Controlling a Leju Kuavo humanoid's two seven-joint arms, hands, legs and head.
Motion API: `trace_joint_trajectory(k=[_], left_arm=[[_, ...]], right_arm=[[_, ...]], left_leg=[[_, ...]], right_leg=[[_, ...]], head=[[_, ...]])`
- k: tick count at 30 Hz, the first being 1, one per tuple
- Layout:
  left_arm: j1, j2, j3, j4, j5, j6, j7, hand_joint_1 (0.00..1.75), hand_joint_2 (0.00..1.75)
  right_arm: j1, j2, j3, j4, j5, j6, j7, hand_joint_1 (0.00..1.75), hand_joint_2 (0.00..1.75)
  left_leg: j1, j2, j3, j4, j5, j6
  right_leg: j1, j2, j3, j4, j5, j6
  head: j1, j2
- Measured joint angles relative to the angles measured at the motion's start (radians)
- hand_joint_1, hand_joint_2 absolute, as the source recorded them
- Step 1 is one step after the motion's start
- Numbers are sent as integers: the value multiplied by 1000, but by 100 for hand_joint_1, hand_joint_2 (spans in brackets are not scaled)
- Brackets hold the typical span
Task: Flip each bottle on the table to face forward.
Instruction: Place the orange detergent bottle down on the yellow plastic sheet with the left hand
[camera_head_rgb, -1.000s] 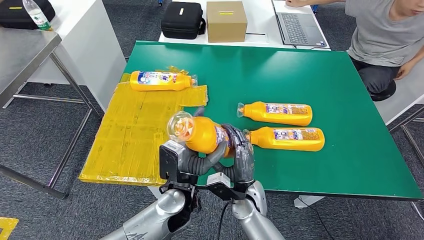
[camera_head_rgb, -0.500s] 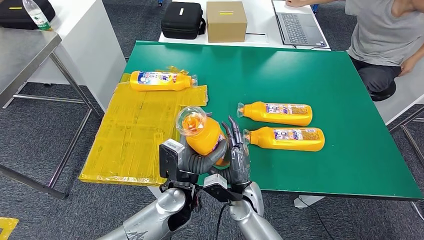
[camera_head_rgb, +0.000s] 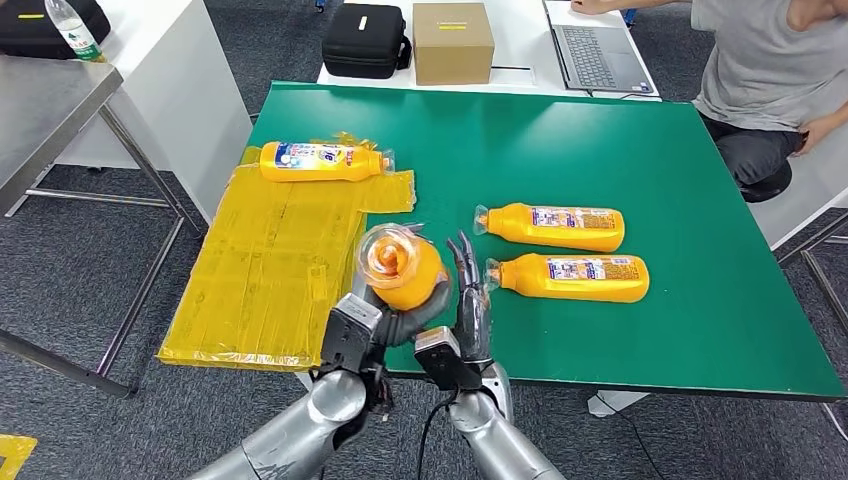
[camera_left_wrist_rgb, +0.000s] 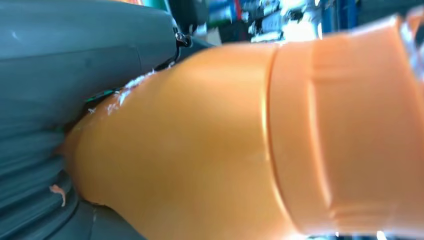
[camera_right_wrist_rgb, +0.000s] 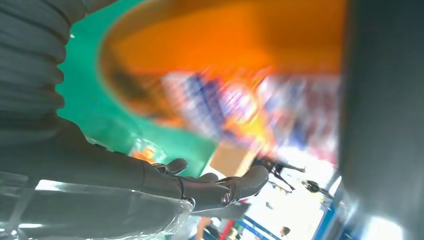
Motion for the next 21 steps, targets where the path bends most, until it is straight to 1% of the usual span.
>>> trace_joint_trajectory(k=[4, 6, 8, 10, 12, 18, 21], left_arm=[[1, 7, 69, 43, -28, 0, 6, 175, 175], [5, 8, 99, 60, -87, 0, 0, 175, 175], [12, 6, 143, 72, -224, 0, -9, 175, 175], [22, 2, 206, 77, -395, 0, -14, 175, 175], [31, -1, 270, 79, -527, 0, -16, 175, 175], [54, -19, 447, 69, -836, 0, -16, 175, 175], [59, -27, 512, 62, -890, 0, -16, 175, 175]], right_arm=[[-8, -14, 29, 20, -48, 0, 0, 0, 175], [-11, -22, 38, 29, -65, 0, 0, 0, 175], [-14, -28, 47, 38, -84, 0, 0, 0, 175], [-17, -33, 55, 52, -110, 0, 0, 0, 175], [-21, -38, 63, 69, -145, 0, 0, 0, 175], [-42, -45, 96, 131, -244, 0, 0, 0, 175], [-51, -45, 108, 152, -257, 0, 0, 0, 175]], left_leg=[[0, 0, 0, 0, 0, 0], [0, 0, 0, 0, 0, 0], [0, 0, 0, 0, 0, 0], [0, 0, 0, 0, 0, 0], [0, 0, 0, 0, 0, 0], [0, 0, 0, 0, 0, 0], [0, 0, 0, 0, 0, 0]], right_leg=[[0, 0, 0, 0, 0, 0], [0, 0, 0, 0, 0, 0], [0, 0, 0, 0, 0, 0], [0, 0, 0, 0, 0, 0], [0, 0, 0, 0, 0, 0], [0, 0, 0, 0, 0, 0], [0, 0, 0, 0, 0, 0]], head=[[0, 0], [0, 0], [0, 0], [0, 0], [0, 0], [0, 0], [0, 0]])
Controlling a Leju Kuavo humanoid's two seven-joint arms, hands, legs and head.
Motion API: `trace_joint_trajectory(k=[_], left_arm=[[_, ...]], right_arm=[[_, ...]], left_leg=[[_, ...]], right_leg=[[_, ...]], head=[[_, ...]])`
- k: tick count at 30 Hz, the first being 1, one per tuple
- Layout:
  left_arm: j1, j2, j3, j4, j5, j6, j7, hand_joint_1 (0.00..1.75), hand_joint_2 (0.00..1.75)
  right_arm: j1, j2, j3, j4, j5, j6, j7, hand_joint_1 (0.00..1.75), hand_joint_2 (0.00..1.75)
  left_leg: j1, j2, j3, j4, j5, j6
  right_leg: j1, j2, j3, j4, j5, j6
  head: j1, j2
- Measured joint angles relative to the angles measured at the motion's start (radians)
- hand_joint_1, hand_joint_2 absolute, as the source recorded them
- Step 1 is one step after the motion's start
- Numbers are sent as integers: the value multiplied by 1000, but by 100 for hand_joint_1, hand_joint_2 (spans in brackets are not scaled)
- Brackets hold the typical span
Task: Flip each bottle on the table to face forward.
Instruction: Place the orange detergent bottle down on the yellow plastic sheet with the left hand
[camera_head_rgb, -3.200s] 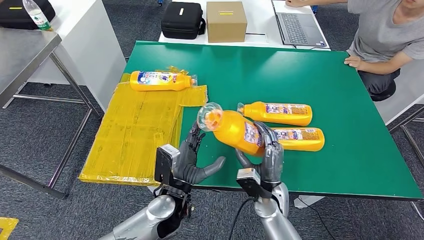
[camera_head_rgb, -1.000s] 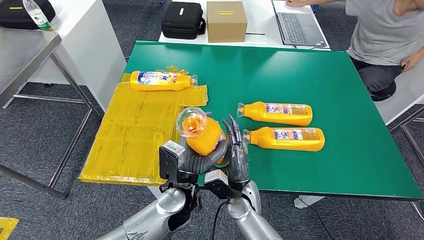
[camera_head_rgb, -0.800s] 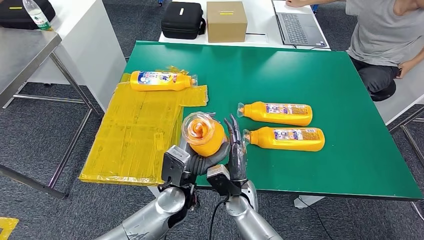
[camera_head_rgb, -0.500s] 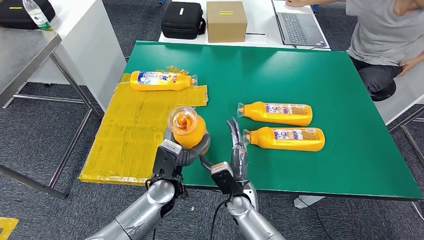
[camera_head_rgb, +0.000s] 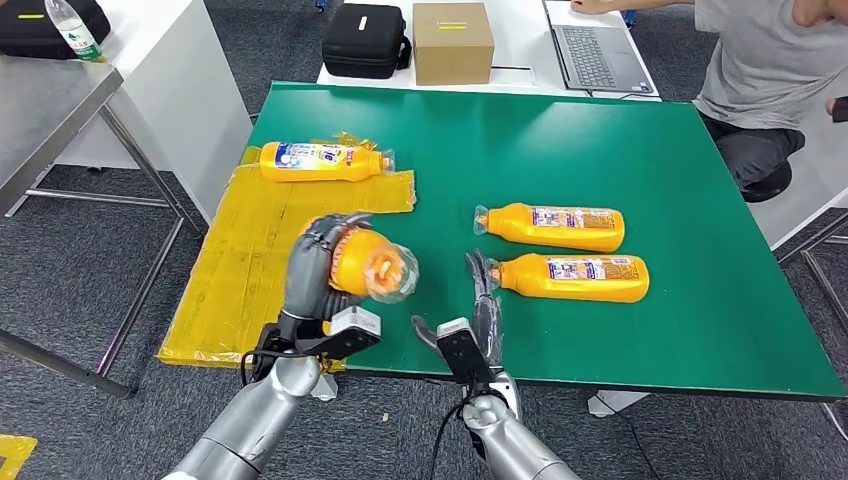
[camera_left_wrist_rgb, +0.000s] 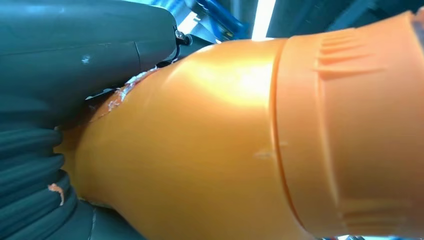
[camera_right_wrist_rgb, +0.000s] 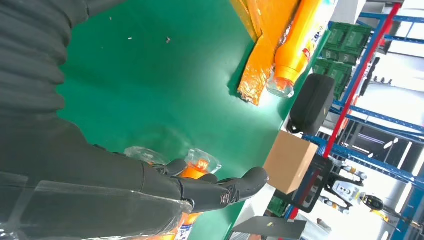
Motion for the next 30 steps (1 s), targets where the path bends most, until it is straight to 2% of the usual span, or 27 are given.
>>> trace_joint_trajectory(k=[8, 11, 13, 15, 18, 20, 30], left_arm=[[7, -7, 57, -8, -27, 0, 0, 175, 175], [14, -16, 101, -29, -217, 0, 12, 175, 175], [16, -22, 143, -47, -409, 0, 74, 175, 175], [11, -15, 161, -52, -548, 0, 213, 175, 175], [-18, 24, 139, -13, -657, 0, 464, 175, 175], [-34, 50, 114, 21, -680, 0, 546, 175, 175], [-66, 96, 61, 87, -688, 0, 573, 175, 175]], right_arm=[[-10, 0, 12, 25, -7, 0, 0, 0, 175], [-14, 0, 14, 33, -31, 0, 0, 0, 175], [-17, 0, 16, 40, -57, 1, 0, 0, 175], [-21, 0, 18, 48, -86, 4, 0, 0, 175], [-22, -1, 18, 58, -120, 8, 0, 0, 175], [-22, -1, 19, 63, -131, 8, 0, 0, 175], [-23, -1, 19, 79, -135, 8, 0, 0, 175]], left_leg=[[0, 0, 0, 0, 0, 0], [0, 0, 0, 0, 0, 0], [0, 0, 0, 0, 0, 0], [0, 0, 0, 0, 0, 0], [0, 0, 0, 0, 1, -1], [0, 0, 0, 0, 2, -1], [0, 0, -1, 0, 2, -1]], right_leg=[[0, 0, 0, 0, 0, 0], [0, 0, 0, 0, 0, 0], [0, 0, 0, 0, 0, 0], [0, 0, 0, 0, 0, 0], [0, 0, -1, 0, 1, -1], [0, 0, -1, 1, 1, -1], [0, 0, -1, 1, 1, -1]], head=[[0, 0], [0, 0], [0, 0], [0, 0], [0, 0], [0, 0], [0, 0]])
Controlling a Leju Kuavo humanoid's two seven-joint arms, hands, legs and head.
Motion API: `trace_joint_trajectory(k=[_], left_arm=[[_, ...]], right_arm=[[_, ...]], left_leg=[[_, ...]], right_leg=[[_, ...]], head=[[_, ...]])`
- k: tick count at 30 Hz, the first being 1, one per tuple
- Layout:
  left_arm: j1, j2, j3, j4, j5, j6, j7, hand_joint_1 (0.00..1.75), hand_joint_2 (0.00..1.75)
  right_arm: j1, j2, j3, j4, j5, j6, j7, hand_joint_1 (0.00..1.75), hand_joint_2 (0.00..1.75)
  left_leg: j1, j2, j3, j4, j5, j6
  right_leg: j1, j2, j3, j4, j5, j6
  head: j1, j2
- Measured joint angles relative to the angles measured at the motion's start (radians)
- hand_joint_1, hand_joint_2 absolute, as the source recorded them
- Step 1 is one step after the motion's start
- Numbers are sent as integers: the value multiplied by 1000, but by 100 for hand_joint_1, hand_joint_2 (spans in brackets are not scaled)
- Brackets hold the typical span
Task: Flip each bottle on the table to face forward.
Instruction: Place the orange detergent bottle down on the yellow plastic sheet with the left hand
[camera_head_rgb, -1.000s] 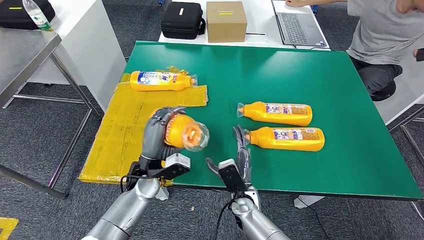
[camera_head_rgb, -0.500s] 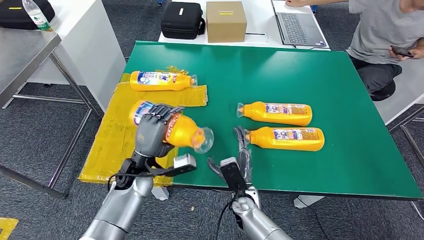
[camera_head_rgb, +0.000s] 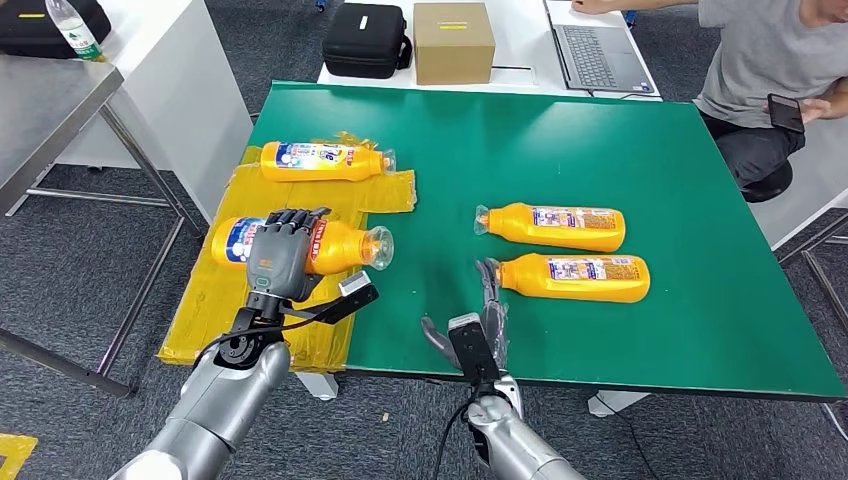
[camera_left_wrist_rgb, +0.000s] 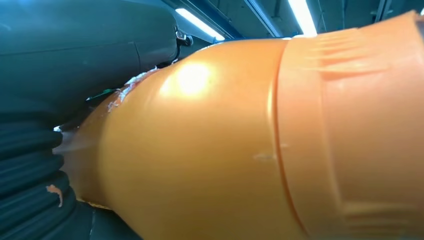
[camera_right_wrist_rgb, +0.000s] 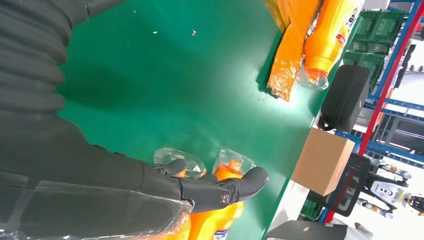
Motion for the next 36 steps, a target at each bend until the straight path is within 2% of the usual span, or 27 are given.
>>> trace_joint_trajectory(k=[3, 6, 9, 11, 15, 20, 26, 27, 28, 30, 31, 32, 36], left_arm=[[-4, 6, -6, 11, 0, 0, 15, 175, 175], [-22, 16, -34, 52, -2, -25, 102, 175, 175], [-58, 33, -79, 131, -3, -114, 200, 175, 175], [-85, 42, -110, 193, -3, -176, 230, 175, 175], [-140, 47, -172, 328, -5, -306, 257, 175, 175], [-240, 37, -229, 465, 2, -516, 253, 175, 175], [-302, 21, -263, 559, 9, -592, 250, 175, 175], [-307, 19, -266, 570, 11, -599, 248, 168, 175], [-310, 18, -269, 578, 13, -603, 245, 130, 175], [-312, 16, -274, 588, 21, -596, 238, 42, 175], [-311, 15, -275, 592, 26, -584, 237, 6, 175], [-310, 14, -275, 594, 30, -566, 236, 0, 175], [-300, 10, -277, 598, 35, -492, 236, 0, 175]], right_arm=[[0, 0, 0, 2, -1, 0, 0, 0, 175], [0, -1, 0, 4, -16, 0, 0, 0, 175], [1, -3, 0, 7, -34, 1, 0, 0, 175], [1, -5, 0, 8, -42, 2, 0, 0, 175], [2, -10, 0, 8, -46, 0, 0, 0, 175], [8, -21, -1, -12, -10, -6, 0, 0, 175], [10, -31, -1, -37, 15, 1, 0, 0, 175], [10, -31, -1, -39, 17, 3, 0, 0, 175], [10, -31, -1, -40, 18, 3, 0, 0, 175], [10, -32, -1, -43, 20, 2, -1, 0, 175], [9, -32, -1, -45, 20, 1, -1, 0, 175], [9, -33, -1, -45, 21, 0, 0, 0, 175], [9, -33, -1, -46, 23, -4, -1, 0, 175]], left_leg=[[0, 0, 0, 0, 0, 0], [0, 0, 0, 0, 0, 0], [0, 0, 0, 0, 0, 0], [0, 0, 0, 0, 0, 0], [0, 0, 0, 0, 0, 0], [0, -5, 2, 0, 0, 0], [0, -4, 8, 0, 0, -1], [0, -4, 9, 0, 0, -1], [0, -4, 9, 0, 0, -1], [0, -4, 10, 0, 0, -1], [0, -4, 11, 0, 0, -1], [0, -4, 11, 0, 0, -1], [0, -5, 11, -1, 0, -2]], right_leg=[[0, 0, 0, 0, 0, 0], [0, 0, 0, 0, 0, 0], [0, 0, -1, 0, 0, 0], [0, 0, -1, 0, 0, 0], [0, 0, 0, 0, 0, 0], [0, -5, 4, 0, -1, 0], [0, -3, 7, 0, 0, -1], [0, -3, 8, 0, 0, -1], [0, -3, 9, 0, 0, -1], [0, -3, 10, 0, 0, -1], [0, -3, 10, 0, 0, -1], [0, -3, 10, 0, 0, -1], [0, -3, 11, 1, 0, -1]], head=[[0, 0], [0, 0], [0, 0], [0, 0], [0, 0], [0, 0], [0, 0], [0, 0], [0, 0], [0, 0], [0, 0], [0, 0], [0, 0]])
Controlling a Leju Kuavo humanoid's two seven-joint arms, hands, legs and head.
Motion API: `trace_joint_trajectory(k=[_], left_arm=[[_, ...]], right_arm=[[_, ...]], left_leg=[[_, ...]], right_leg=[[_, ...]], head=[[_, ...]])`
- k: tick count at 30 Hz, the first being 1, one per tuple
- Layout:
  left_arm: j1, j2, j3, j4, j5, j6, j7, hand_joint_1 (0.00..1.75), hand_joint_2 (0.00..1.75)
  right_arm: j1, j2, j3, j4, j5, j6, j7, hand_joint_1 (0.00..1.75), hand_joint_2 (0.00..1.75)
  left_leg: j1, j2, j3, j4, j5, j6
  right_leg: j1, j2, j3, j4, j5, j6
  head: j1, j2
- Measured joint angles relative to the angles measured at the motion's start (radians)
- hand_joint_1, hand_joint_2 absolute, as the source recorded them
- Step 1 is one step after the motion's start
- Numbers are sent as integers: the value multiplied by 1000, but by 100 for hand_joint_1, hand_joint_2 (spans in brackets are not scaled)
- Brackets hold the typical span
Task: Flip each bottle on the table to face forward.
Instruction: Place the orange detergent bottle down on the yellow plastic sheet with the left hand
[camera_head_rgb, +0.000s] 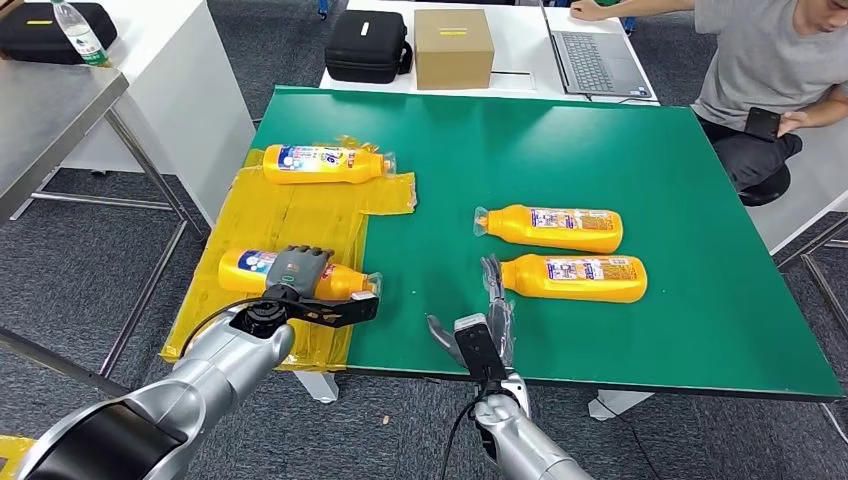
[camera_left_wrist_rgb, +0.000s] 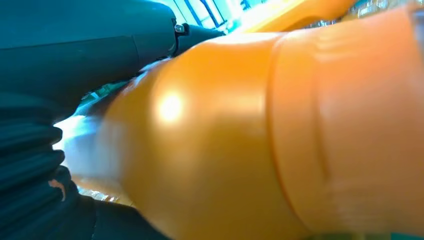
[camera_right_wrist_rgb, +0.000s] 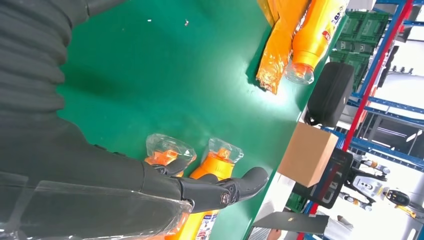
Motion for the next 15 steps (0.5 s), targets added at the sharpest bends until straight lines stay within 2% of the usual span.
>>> trace_joint_trajectory(k=[2, 6, 10, 15], left_arm=[[1, -1, -1, 2, -1, 10, 1, 0, 175], [0, -2, -4, 3, -1, 16, 1, 0, 0], [3, -2, -11, 6, 0, 72, 3, 0, 0], [23, -2, -23, 7, -1, 203, 5, 0, 0]], right_arm=[[0, 0, 0, -1, 1, -1, 0, 0, 175], [0, 0, 0, -2, 2, -2, 0, 0, 175], [0, 0, 0, -2, 6, -3, 0, 0, 175], [0, 0, 0, -2, 17, -3, 0, 0, 175]], left_leg=[[0, 0, 0, 0, 0, 0], [0, 0, 0, 0, 0, 0], [0, -1, 0, 0, 1, 0], [0, -2, -1, 0, 1, 0]], right_leg=[[0, 0, 0, 0, 0, 0], [0, 0, 0, 0, 0, 0], [0, -1, 1, 0, 0, 0], [0, -2, 0, 0, 0, 0]], head=[[0, 0], [0, 0], [0, 0], [0, 0]])
